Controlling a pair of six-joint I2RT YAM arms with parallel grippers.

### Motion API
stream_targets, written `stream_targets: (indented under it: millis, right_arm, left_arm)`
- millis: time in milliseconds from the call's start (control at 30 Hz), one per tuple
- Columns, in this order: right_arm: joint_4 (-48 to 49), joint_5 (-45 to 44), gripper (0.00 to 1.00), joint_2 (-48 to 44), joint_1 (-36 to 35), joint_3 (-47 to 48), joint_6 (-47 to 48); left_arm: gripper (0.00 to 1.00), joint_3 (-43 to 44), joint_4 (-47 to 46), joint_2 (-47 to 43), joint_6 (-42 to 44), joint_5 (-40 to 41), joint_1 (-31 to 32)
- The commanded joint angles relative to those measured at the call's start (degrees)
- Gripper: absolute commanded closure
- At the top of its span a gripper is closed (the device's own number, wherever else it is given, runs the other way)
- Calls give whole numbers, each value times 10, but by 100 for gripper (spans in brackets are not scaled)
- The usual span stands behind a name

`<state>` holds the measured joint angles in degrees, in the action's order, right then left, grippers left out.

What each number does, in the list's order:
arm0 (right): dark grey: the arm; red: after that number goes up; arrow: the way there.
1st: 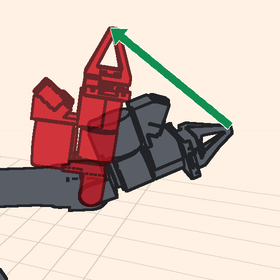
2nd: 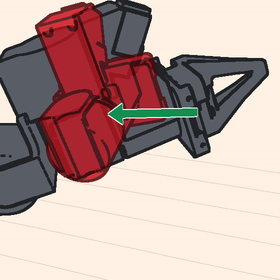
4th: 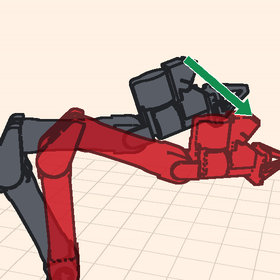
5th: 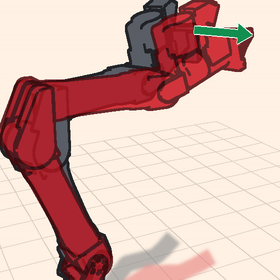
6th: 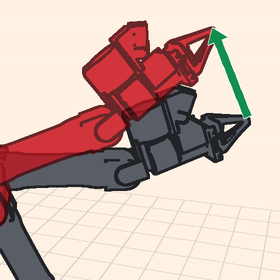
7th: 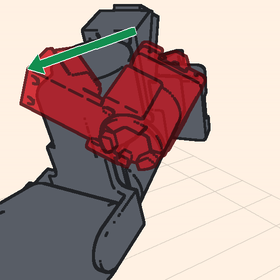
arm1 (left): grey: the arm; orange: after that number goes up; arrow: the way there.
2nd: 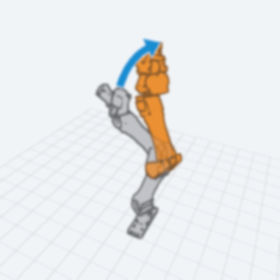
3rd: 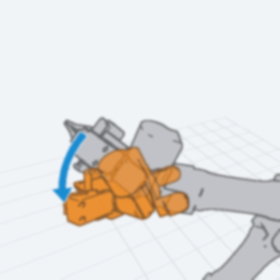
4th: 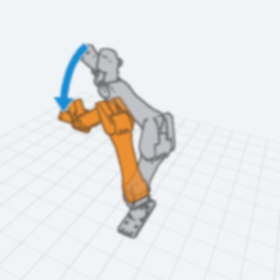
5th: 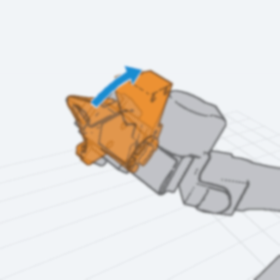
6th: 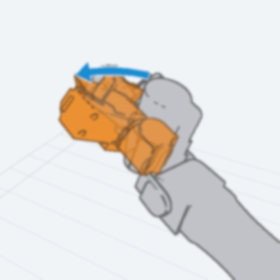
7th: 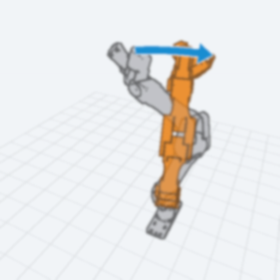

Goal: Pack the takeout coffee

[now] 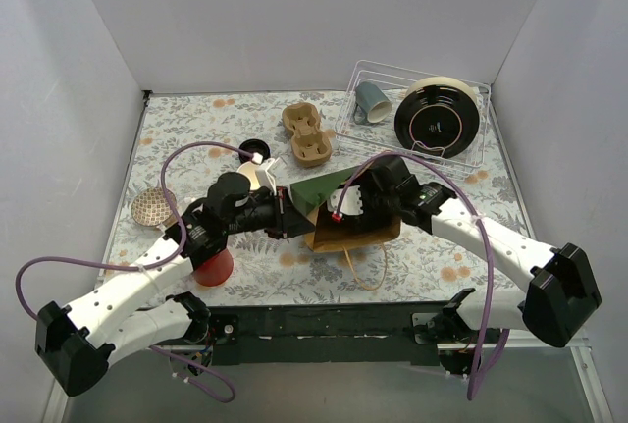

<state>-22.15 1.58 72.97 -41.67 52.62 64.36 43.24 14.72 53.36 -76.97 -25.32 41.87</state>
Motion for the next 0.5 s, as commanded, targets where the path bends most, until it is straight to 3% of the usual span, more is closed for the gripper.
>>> stream_targets:
  millis: [0,467]
  right_arm:
    - [-35,-11,2,-34,3,13,-13]
    - [-133,-12,2,-51,4,56,-22]
  left_arm:
    - [100,26,15,10,1,-15,4]
    - [100,54,39,39,17,-11,4]
